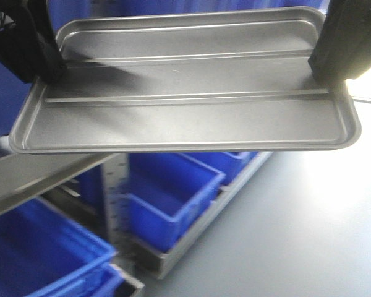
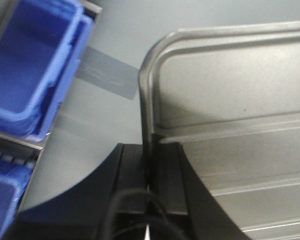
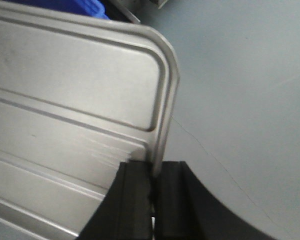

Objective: Grab silver tray and stack on right shelf
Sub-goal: 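Hold the tray level with both grippers while the base drives to another shelf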

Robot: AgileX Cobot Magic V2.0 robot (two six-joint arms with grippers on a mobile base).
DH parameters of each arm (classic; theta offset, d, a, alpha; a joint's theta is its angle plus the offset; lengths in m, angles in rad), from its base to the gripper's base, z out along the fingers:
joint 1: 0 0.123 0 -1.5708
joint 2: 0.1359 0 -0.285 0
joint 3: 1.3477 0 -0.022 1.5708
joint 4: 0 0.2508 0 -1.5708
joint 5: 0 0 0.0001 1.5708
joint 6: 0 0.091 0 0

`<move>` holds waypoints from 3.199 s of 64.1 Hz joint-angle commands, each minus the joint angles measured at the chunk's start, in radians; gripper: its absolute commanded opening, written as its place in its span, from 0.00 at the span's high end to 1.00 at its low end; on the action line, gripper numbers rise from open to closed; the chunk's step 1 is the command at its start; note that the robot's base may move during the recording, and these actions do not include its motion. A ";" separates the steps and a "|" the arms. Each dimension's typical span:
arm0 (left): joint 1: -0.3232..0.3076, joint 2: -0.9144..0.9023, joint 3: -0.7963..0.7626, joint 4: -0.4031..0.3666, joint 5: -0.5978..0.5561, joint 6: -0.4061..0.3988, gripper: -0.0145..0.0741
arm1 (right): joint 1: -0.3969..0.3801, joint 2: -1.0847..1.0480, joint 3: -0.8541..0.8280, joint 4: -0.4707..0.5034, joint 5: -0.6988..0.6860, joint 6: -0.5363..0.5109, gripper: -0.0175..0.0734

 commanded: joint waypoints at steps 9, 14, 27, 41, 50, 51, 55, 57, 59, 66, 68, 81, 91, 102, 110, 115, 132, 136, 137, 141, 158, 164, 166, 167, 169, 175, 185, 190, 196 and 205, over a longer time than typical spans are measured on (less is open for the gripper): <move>-0.009 -0.026 -0.030 0.031 0.002 0.023 0.95 | -0.006 -0.028 -0.030 -0.049 -0.047 -0.022 0.75; -0.009 -0.026 -0.030 0.030 0.002 0.023 0.95 | -0.006 -0.028 -0.030 -0.049 -0.047 -0.022 0.75; -0.009 -0.026 -0.030 0.030 0.002 0.023 0.95 | -0.006 -0.028 -0.030 -0.049 -0.047 -0.022 0.75; -0.009 -0.026 -0.030 0.030 0.002 0.023 0.95 | -0.006 -0.028 -0.030 -0.049 -0.047 -0.022 0.75; -0.009 -0.026 -0.030 0.030 0.002 0.023 0.95 | -0.006 -0.028 -0.030 -0.049 -0.047 -0.022 0.75; -0.009 -0.026 -0.030 0.030 0.002 0.023 0.95 | -0.006 -0.028 -0.030 -0.049 -0.047 -0.022 0.75; -0.009 -0.026 -0.030 0.030 0.002 0.023 0.95 | -0.006 -0.028 -0.030 -0.049 -0.047 -0.022 0.75; -0.009 -0.026 -0.030 0.030 0.002 0.023 0.95 | -0.006 -0.028 -0.030 -0.049 -0.047 -0.022 0.75; -0.009 -0.026 -0.030 0.030 0.002 0.023 0.95 | -0.006 -0.028 -0.030 -0.049 -0.047 -0.022 0.75; -0.009 -0.026 -0.030 0.028 0.002 0.023 0.95 | -0.006 -0.028 -0.030 -0.049 -0.047 -0.022 0.75; -0.009 -0.026 -0.030 0.029 0.002 0.023 0.95 | -0.006 -0.028 -0.030 -0.049 -0.047 -0.022 0.75; -0.009 -0.026 -0.030 0.029 0.002 0.023 0.95 | -0.006 -0.028 -0.030 -0.049 -0.047 -0.022 0.75; -0.009 -0.026 -0.030 0.022 0.002 0.023 0.95 | -0.006 -0.028 -0.030 -0.049 -0.047 -0.022 0.75; -0.009 -0.026 -0.030 0.020 0.002 0.023 0.95 | -0.006 -0.028 -0.030 -0.049 -0.047 -0.022 0.75; -0.009 -0.026 -0.030 0.020 0.002 0.023 0.95 | -0.006 -0.028 -0.030 -0.049 -0.047 -0.022 0.75; -0.009 -0.026 -0.030 0.014 0.002 0.023 0.95 | -0.006 -0.028 -0.030 -0.049 -0.047 -0.022 0.75; -0.009 -0.026 -0.030 0.012 0.002 0.023 0.95 | -0.006 -0.028 -0.030 -0.049 -0.047 -0.022 0.75; -0.009 -0.026 -0.030 0.012 0.002 0.023 0.95 | -0.006 -0.028 -0.030 -0.049 -0.047 -0.022 0.75; -0.009 -0.026 -0.030 0.012 0.002 0.023 0.95 | -0.006 -0.028 -0.030 -0.049 -0.047 -0.022 0.75; -0.009 -0.026 -0.030 0.012 0.002 0.023 0.95 | -0.006 -0.028 -0.030 -0.049 -0.047 -0.022 0.75; -0.009 -0.026 -0.030 0.012 0.002 0.023 0.95 | -0.006 -0.028 -0.030 -0.049 -0.047 -0.022 0.75; -0.009 -0.026 -0.030 0.012 0.002 0.023 0.95 | -0.006 -0.028 -0.030 -0.049 -0.047 -0.022 0.75; -0.009 -0.026 -0.030 0.012 0.002 0.023 0.95 | -0.006 -0.028 -0.030 -0.049 -0.047 -0.022 0.75; -0.009 -0.026 -0.030 0.012 0.002 0.023 0.95 | -0.006 -0.028 -0.030 -0.049 -0.047 -0.022 0.75; -0.009 -0.026 -0.030 0.012 0.002 0.023 0.95 | -0.006 -0.028 -0.030 -0.049 -0.047 -0.022 0.75; -0.009 -0.026 -0.030 0.012 0.002 0.023 0.95 | -0.006 -0.028 -0.030 -0.049 -0.047 -0.022 0.75; -0.009 -0.026 -0.030 0.012 0.002 0.023 0.95 | -0.006 -0.028 -0.030 -0.049 -0.047 -0.022 0.75; -0.009 -0.026 -0.030 0.012 0.002 0.023 0.95 | -0.006 -0.028 -0.030 -0.049 -0.047 -0.022 0.75; -0.009 -0.026 -0.030 0.012 0.002 0.023 0.95 | -0.006 -0.028 -0.030 -0.049 -0.047 -0.022 0.75; -0.009 -0.026 -0.030 0.012 0.002 0.023 0.95 | -0.006 -0.028 -0.030 -0.049 -0.047 -0.022 0.75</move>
